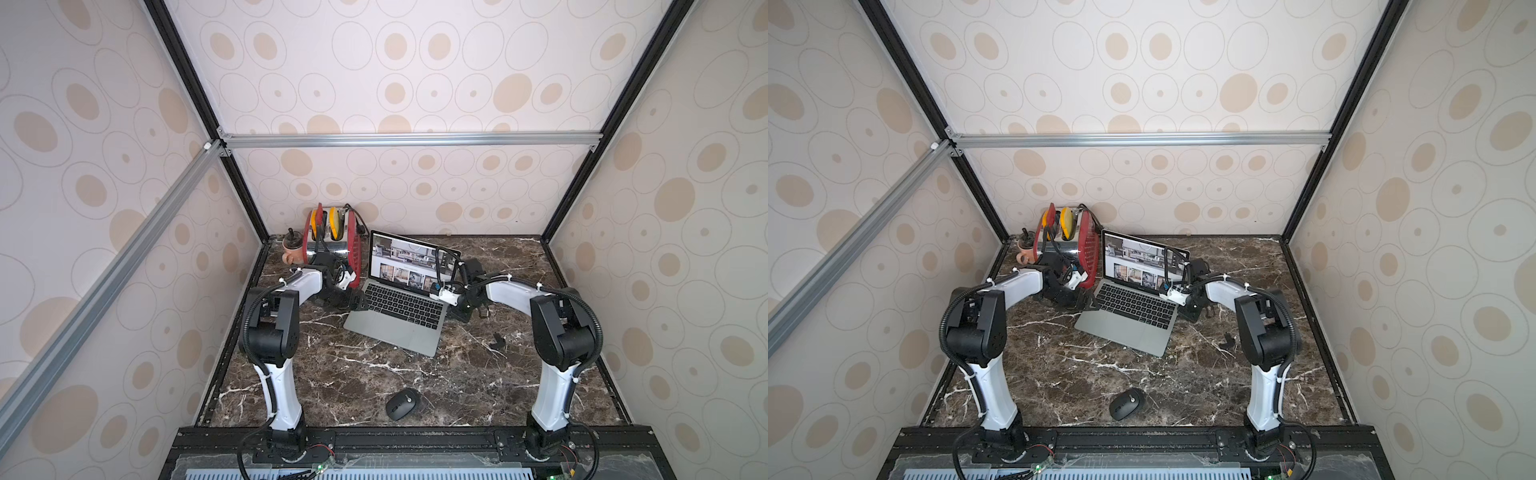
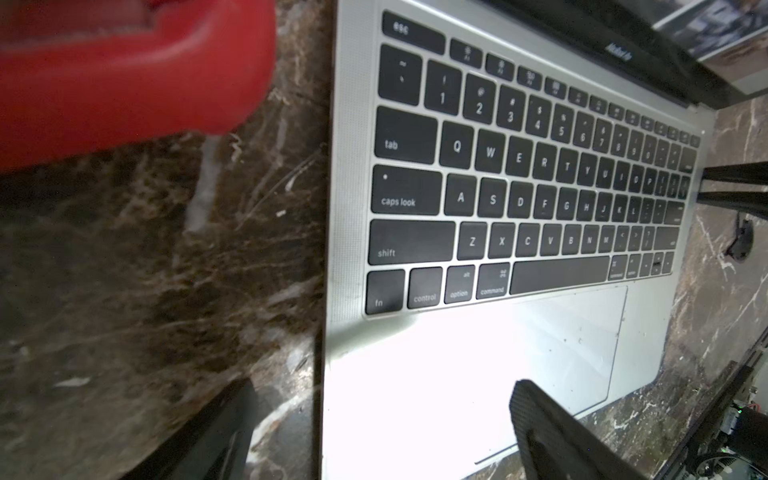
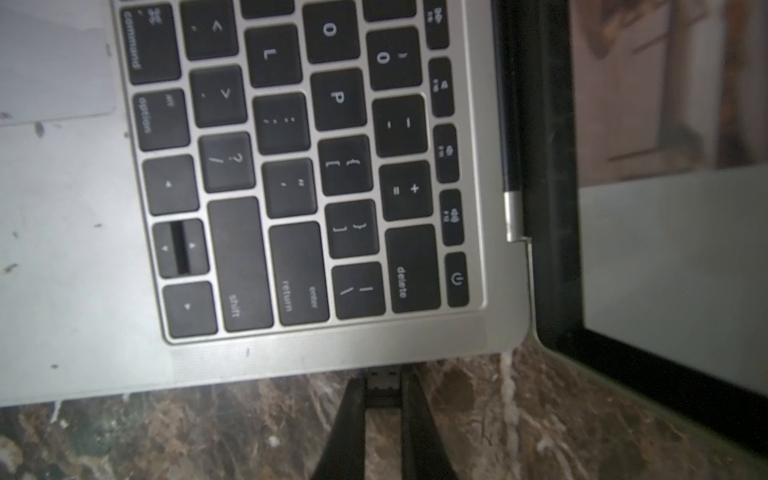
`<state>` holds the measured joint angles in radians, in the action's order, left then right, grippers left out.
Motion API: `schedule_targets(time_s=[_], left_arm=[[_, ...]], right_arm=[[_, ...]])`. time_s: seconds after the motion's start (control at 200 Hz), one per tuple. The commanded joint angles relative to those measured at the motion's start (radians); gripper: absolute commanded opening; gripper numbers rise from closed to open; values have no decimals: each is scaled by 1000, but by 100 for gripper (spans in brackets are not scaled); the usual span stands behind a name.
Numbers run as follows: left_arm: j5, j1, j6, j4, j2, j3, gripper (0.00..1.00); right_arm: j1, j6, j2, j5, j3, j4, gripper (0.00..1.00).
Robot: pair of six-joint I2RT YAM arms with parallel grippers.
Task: Insert the wireless mouse receiver into the laptop
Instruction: Insert the USB plug into the USB port.
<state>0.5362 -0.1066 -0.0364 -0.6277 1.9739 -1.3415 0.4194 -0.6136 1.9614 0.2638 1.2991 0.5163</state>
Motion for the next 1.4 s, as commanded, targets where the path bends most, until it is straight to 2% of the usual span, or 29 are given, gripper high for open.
schedule_targets(time_s=[0.0, 0.716, 1.046, 1.242, 1.392], left_arm=[[-29, 15, 23, -77, 74, -11, 97], [17, 13, 47, -111, 97, -11, 96], [21, 14, 39, -108, 90, -8, 97], [24, 14, 32, -101, 89, -9, 97], [28, 14, 26, -96, 82, -3, 97]], right_arm=[[-4, -53, 33, 56, 50, -5, 0], [-2, -143, 5, 53, 14, -104, 0], [2, -115, -3, 55, -5, -58, 15], [7, -108, -35, 49, -28, -36, 32], [10, -104, -58, 45, -41, -26, 39]])
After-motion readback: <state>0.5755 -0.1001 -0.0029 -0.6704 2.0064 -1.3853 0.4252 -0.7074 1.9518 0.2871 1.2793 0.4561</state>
